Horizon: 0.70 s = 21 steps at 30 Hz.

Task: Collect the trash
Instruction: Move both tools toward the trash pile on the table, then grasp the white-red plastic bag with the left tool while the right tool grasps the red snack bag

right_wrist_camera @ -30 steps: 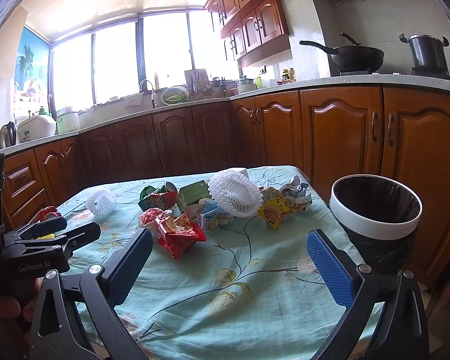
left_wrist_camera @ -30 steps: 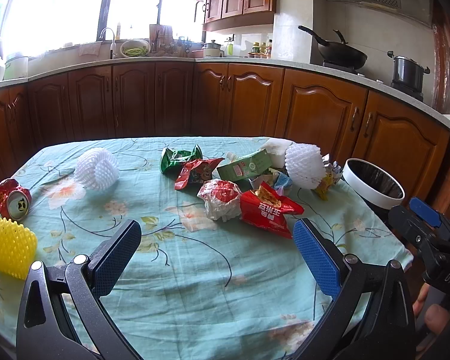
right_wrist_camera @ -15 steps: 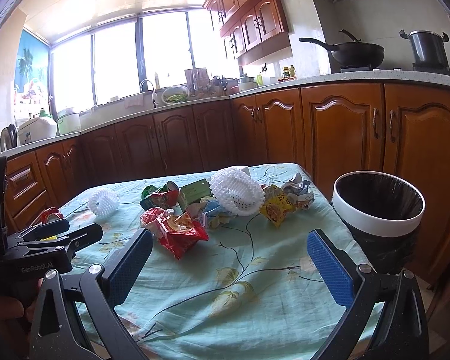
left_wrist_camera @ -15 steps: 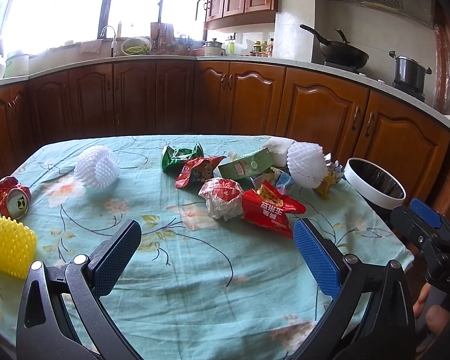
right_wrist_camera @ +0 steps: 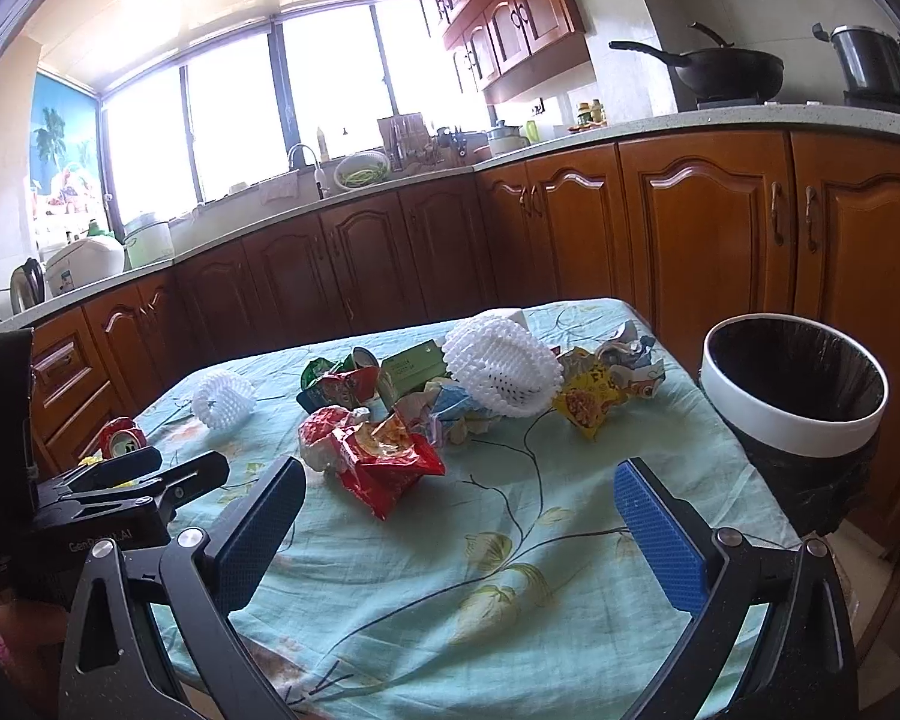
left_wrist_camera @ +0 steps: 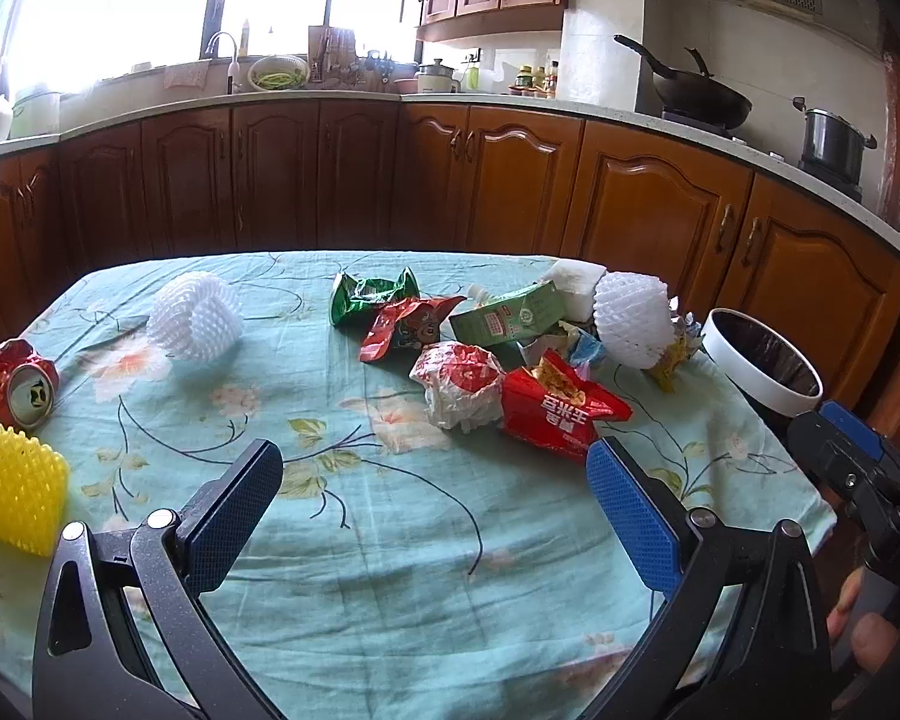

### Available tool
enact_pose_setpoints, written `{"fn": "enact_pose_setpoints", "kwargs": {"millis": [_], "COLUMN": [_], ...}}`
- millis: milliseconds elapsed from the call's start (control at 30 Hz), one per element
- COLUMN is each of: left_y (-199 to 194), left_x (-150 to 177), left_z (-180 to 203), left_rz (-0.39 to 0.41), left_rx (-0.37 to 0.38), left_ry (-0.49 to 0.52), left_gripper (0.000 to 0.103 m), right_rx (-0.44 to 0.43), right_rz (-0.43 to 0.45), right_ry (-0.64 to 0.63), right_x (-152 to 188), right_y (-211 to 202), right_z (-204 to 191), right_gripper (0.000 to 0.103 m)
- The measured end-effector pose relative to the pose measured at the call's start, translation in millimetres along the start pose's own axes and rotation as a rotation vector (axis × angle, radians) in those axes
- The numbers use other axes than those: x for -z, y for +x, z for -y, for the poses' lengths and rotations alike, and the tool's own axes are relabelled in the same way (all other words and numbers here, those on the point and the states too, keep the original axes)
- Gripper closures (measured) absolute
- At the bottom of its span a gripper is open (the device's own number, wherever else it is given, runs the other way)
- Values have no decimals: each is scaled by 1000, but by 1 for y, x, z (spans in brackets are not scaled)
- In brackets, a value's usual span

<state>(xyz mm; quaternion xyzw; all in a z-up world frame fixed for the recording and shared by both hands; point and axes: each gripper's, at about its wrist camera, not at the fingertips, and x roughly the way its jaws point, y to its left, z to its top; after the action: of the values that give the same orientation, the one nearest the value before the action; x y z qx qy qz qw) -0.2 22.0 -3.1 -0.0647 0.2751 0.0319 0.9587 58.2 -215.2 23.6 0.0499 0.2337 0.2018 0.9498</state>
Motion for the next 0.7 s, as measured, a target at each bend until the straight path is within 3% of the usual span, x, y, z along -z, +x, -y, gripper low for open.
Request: {"fn": "enact_pose_setpoints", "kwargs": {"millis": [67, 200, 300, 700], "left_y": [4, 17, 28, 79], "left_x": [-3, -12, -19, -41], "left_z": [-3, -11, -18, -19], "left_rz": [-9, -46, -75, -175], "left_rx": [-9, -18, 2, 67], "left_ry": [-4, -18, -44, -49], "left_gripper": [0, 11, 12, 13], "right_rx": [-45, -115, -136, -188], "right_rz": [-14, -74, -125, -330], "right_ry": [37, 125, 161, 259], "right_x": [-3, -8, -9, -2], "right_y": [8, 30, 48, 117], "right_z": [1, 7, 11, 27], "right_gripper": [2, 20, 32, 41]}}
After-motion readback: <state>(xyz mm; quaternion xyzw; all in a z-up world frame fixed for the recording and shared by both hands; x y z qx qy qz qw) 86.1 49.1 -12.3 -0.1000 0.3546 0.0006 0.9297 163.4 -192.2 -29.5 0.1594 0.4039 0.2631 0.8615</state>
